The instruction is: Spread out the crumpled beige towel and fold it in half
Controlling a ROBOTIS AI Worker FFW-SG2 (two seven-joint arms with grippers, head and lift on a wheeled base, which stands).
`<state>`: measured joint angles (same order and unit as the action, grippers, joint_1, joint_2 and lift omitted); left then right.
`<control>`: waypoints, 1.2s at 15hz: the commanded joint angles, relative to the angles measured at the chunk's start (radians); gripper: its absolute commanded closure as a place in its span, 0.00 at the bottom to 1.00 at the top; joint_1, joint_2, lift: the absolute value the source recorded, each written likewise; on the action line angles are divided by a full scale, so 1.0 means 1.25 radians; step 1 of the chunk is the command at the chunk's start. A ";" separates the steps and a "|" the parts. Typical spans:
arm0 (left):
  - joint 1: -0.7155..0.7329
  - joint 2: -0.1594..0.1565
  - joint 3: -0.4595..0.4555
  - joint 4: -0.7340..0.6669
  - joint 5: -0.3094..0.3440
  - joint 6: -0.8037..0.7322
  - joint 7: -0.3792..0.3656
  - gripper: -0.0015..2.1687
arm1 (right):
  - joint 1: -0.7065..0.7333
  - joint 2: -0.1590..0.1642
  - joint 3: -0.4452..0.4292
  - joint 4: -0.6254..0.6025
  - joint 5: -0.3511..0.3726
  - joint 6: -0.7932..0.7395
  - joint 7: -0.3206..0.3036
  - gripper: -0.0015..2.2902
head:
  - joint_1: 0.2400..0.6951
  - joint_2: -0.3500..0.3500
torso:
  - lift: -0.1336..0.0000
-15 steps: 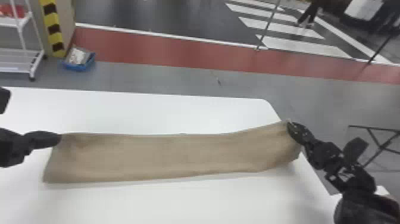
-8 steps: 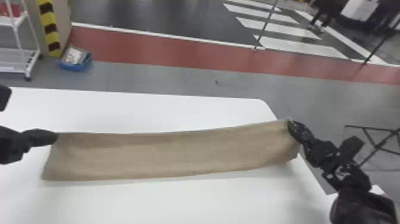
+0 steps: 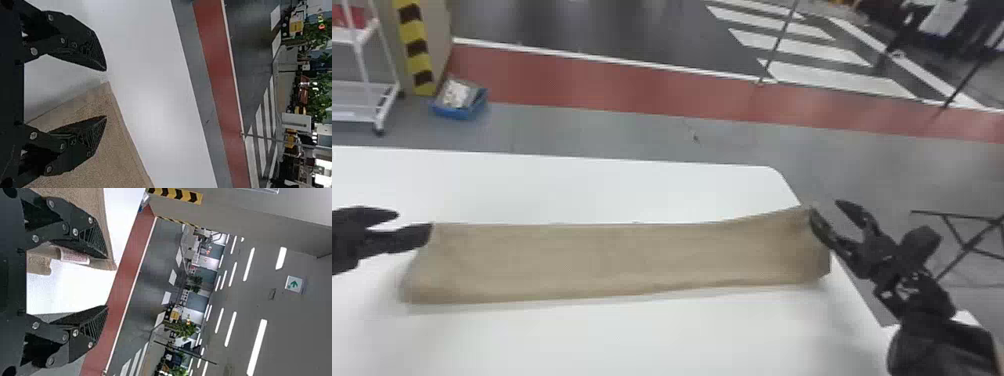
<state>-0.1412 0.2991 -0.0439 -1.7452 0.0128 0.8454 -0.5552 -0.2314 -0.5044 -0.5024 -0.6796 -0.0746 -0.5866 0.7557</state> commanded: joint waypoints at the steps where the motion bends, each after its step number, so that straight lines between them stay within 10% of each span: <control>1: 0.025 0.000 0.025 -0.019 0.014 -0.007 -0.003 0.01 | 0.005 -0.001 -0.013 0.000 -0.004 -0.002 -0.007 0.01 | 1.00 0.02 | 0.07; 7: 0.071 0.006 0.071 -0.053 0.078 0.030 -0.014 0.01 | 0.035 -0.010 -0.114 -0.010 -0.014 -0.066 -0.074 0.02 | 1.00 0.00 | 0.07; 18: 0.120 -0.005 0.049 -0.090 0.088 0.033 -0.004 0.04 | 0.064 -0.028 -0.095 -0.005 -0.025 -0.056 -0.070 0.03 | 1.00 0.00 | 0.07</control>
<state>0.0018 0.2939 0.0225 -1.8544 0.1167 0.8816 -0.5614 -0.1624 -0.5396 -0.6212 -0.6857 -0.0925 -0.6552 0.6683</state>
